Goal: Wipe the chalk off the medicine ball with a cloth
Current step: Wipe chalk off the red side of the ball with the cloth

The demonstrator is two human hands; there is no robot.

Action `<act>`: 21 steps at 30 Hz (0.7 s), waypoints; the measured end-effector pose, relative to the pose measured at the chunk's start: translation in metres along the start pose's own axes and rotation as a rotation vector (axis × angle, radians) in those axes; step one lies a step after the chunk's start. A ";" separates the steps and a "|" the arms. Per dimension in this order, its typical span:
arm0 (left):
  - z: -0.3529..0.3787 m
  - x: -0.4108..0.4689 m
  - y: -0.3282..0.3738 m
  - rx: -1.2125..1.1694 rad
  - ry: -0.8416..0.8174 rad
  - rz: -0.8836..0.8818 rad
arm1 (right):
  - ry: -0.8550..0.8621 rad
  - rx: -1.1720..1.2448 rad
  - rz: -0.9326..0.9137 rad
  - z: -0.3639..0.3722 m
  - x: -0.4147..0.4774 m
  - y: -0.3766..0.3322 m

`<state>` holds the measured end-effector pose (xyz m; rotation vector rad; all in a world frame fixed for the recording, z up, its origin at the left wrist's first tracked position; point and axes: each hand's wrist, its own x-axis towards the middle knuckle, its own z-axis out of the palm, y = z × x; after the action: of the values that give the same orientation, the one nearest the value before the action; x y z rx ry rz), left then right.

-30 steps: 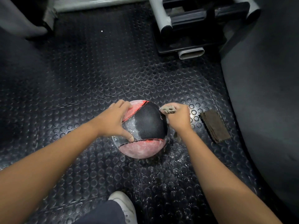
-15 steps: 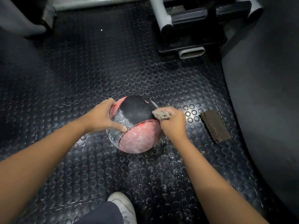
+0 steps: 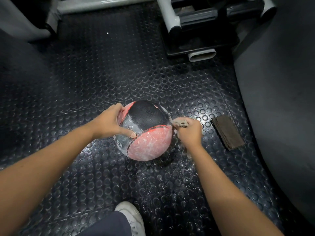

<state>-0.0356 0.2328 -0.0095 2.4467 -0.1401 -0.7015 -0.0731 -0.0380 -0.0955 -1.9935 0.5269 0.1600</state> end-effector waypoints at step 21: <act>0.003 -0.003 -0.007 -0.031 0.002 -0.021 | 0.005 0.152 -0.062 0.005 -0.019 -0.011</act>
<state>-0.0399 0.2376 -0.0141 2.4222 -0.1026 -0.7049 -0.0850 -0.0237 -0.0822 -1.8597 0.4664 0.0738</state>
